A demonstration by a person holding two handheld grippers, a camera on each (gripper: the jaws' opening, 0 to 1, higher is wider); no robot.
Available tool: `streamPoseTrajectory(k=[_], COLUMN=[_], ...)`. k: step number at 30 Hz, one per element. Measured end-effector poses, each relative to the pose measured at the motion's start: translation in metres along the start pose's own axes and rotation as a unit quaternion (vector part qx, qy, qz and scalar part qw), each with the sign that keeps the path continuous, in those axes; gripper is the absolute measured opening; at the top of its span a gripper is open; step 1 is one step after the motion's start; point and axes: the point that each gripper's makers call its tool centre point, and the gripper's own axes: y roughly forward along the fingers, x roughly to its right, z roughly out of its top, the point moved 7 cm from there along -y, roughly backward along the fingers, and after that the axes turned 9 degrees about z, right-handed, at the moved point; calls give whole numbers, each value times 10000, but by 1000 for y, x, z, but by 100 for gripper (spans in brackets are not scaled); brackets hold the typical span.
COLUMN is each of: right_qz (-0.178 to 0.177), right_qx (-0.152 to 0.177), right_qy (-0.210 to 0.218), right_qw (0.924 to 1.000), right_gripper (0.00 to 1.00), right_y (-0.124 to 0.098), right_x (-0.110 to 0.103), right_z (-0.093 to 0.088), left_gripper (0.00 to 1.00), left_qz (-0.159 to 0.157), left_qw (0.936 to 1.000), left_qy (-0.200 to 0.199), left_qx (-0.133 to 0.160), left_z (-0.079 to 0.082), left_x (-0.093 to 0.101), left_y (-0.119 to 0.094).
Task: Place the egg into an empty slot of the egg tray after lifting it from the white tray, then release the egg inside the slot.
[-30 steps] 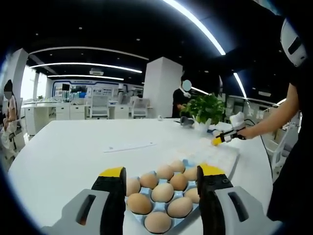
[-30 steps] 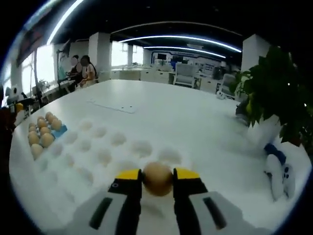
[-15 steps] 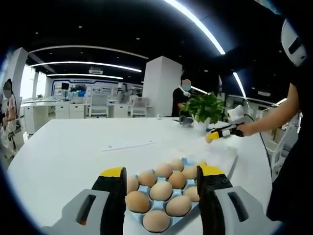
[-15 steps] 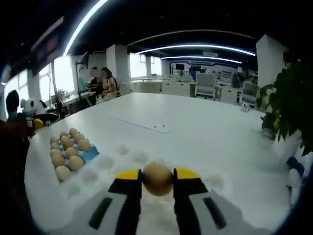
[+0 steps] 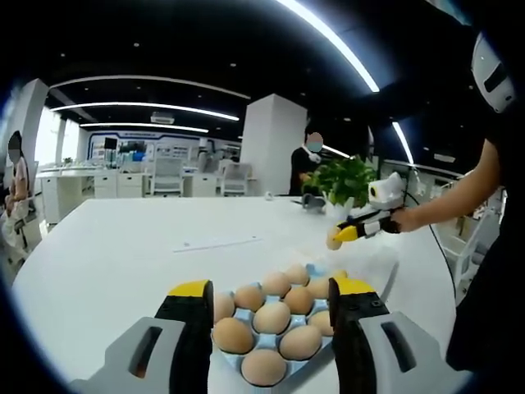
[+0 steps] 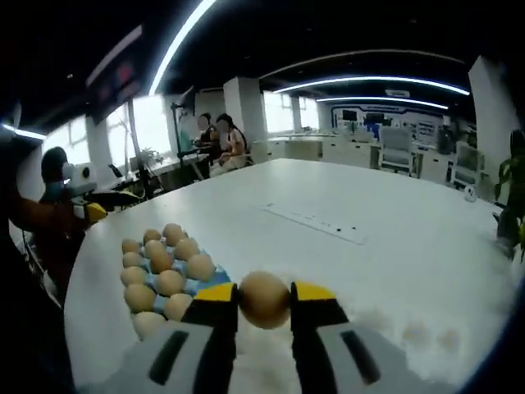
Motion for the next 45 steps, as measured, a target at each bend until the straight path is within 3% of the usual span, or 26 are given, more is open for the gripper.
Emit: streamPoseTrajectory(k=[6,17,29,45], right_qz=[354,761,936,1192], right_qx=[-13,-303,-581,-628], right_qy=[6,-93,-82,51], right_qw=[9994,9966,9939,9909], right_gripper=[25,25,25,26], right_y=[26,56,63,69], right_x=[-14,-17,-15,-14], right_z=[2,-8,-20,-21], left_gripper=[57,57,59,57], left_qz=[24,18,27,45], left_qw=[10000,10000,10000,10000], left_qy=[4,-1,-15,-30], left_qx=[35,3,-39,-54], left_z=[1,0,-3,-3], left_x=[-2,-3,-3,-4], left_y=[0,0,1,0])
